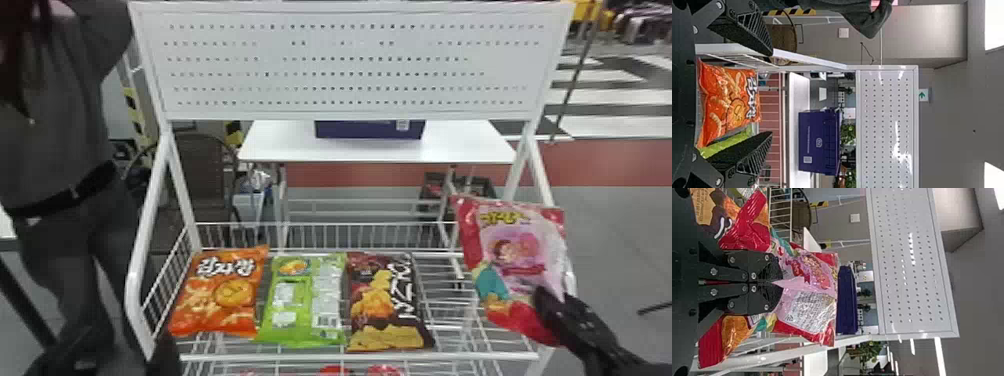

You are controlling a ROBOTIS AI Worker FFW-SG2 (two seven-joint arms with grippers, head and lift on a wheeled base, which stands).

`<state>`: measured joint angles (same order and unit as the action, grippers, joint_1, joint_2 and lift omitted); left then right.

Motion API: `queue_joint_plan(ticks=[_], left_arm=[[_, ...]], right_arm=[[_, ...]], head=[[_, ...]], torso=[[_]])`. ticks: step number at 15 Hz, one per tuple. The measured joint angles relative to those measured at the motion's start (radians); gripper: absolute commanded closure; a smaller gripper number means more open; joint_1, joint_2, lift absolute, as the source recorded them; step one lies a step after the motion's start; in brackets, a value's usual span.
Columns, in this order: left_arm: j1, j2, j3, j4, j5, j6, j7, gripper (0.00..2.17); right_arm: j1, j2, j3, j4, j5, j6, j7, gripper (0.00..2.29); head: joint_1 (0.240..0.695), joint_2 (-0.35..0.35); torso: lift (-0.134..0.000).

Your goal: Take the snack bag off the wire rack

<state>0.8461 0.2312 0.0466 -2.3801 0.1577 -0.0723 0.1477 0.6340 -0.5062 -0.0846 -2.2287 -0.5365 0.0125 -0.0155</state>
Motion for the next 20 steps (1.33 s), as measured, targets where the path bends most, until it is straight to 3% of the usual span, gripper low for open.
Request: queue_joint_plan(ticks=[7,20], left_arm=[[-0.013,0.004,-0.001,0.012,0.005,0.001,0.001,0.19],[-0.015,0.005,0.004,0.015,0.009,0.0,0.003,0.19]], right_arm=[[0.165,-0.005,-0.114,-0.027,-0.037,-0.105,0.002,2.25],[0.186,0.0,-0.124,-0.055,-0.031,-0.102,0.003,2.25]], head=[[0.499,0.0],[0.499,0.0]], torso=[[0.0],[0.0]])
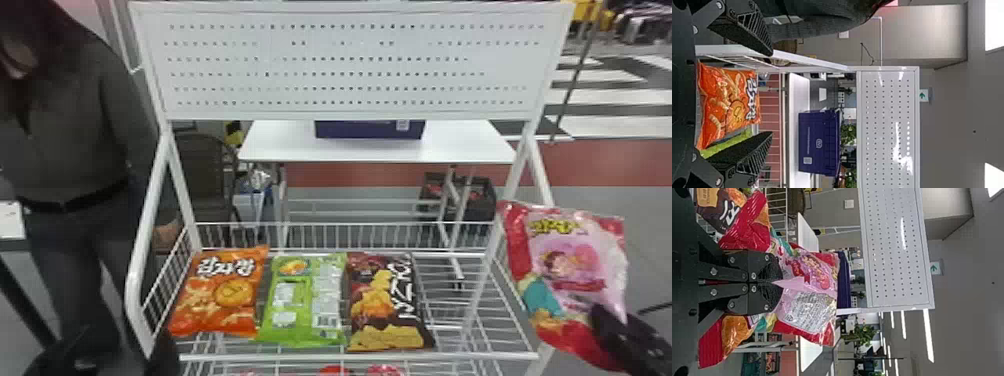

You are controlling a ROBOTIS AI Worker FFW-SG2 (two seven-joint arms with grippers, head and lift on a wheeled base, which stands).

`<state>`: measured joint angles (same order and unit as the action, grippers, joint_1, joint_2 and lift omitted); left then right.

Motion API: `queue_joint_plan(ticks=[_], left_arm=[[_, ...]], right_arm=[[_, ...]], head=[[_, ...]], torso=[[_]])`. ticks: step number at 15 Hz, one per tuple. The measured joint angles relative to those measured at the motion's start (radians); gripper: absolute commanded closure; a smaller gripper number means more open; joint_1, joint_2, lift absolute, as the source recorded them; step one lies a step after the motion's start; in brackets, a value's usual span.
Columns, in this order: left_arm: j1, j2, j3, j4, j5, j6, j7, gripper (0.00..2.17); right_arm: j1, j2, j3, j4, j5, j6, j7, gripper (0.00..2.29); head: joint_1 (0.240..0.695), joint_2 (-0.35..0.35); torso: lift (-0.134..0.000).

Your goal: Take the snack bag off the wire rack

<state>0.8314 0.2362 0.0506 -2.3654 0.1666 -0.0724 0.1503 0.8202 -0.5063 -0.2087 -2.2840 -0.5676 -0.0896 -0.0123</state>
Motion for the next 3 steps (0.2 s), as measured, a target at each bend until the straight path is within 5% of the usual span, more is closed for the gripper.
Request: queue_joint_plan(ticks=[3], left_arm=[[0.0,0.0,0.0,0.0,0.001,-0.002,0.0,0.19]], right_arm=[[0.007,0.0,0.0,-0.001,0.001,0.0,0.0,2.25]], head=[[0.499,0.0]], torso=[[0.0]])
